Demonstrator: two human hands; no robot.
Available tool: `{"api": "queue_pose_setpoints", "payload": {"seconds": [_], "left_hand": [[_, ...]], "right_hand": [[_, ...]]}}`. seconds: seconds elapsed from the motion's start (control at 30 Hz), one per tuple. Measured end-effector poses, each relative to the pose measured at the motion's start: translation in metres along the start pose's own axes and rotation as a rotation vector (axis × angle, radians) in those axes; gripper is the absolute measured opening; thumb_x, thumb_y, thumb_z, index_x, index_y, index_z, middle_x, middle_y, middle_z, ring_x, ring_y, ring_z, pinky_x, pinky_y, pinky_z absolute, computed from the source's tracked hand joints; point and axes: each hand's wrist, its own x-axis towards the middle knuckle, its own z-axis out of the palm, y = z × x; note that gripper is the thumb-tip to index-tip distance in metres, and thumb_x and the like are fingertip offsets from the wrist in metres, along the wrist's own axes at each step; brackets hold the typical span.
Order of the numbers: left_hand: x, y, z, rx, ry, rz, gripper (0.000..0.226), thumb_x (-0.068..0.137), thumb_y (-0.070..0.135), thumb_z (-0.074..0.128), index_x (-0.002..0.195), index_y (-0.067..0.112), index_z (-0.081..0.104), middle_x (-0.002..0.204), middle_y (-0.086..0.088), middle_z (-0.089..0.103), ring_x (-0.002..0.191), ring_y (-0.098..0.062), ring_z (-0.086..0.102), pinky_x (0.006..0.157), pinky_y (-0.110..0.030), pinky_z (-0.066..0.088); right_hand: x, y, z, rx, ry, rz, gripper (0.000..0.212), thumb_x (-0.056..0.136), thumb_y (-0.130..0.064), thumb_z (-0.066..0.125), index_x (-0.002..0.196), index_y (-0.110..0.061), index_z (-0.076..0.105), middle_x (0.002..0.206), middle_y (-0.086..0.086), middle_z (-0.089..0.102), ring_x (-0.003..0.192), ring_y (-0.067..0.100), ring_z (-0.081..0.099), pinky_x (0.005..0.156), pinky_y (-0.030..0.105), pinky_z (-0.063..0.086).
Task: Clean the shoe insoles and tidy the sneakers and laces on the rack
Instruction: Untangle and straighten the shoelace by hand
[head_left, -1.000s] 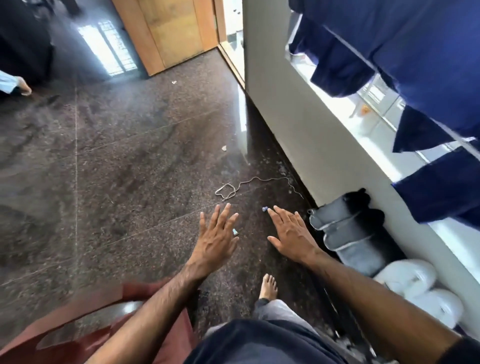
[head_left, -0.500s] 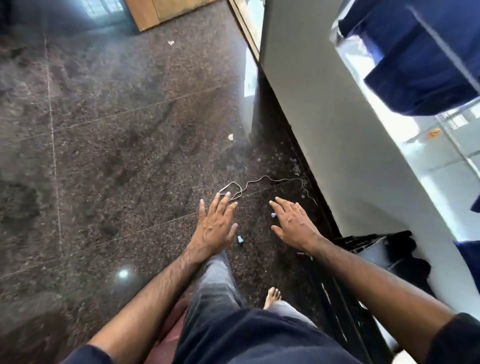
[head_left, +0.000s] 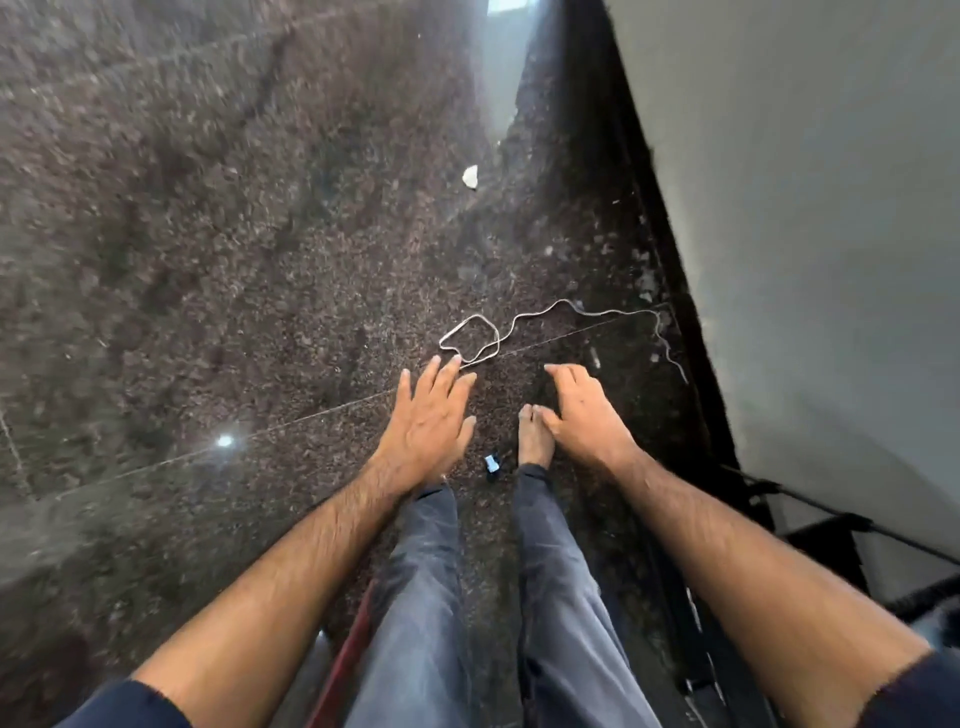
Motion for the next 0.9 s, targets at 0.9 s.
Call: {"api": "queue_pose_setpoints", "payload": {"seconds": [0.9], "left_hand": [[0.238, -0.099, 0.274, -0.202, 0.001, -0.028, 0.063, 0.096, 0.024, 0.060, 0.153, 0.010, 0.036, 0.162, -0.013, 0.032, 0.150, -0.031, 0.032, 0.119, -0.056, 0.033]], "right_hand": [[0.325, 0.085, 0.243, 0.651, 0.068, 0.349, 0.010, 0.081, -0.022, 0.062, 0.077, -0.019, 0.054, 0.075, -0.003, 0.064, 0.073, 0.016, 0.058, 0.062, 0.025, 0.044]]}}
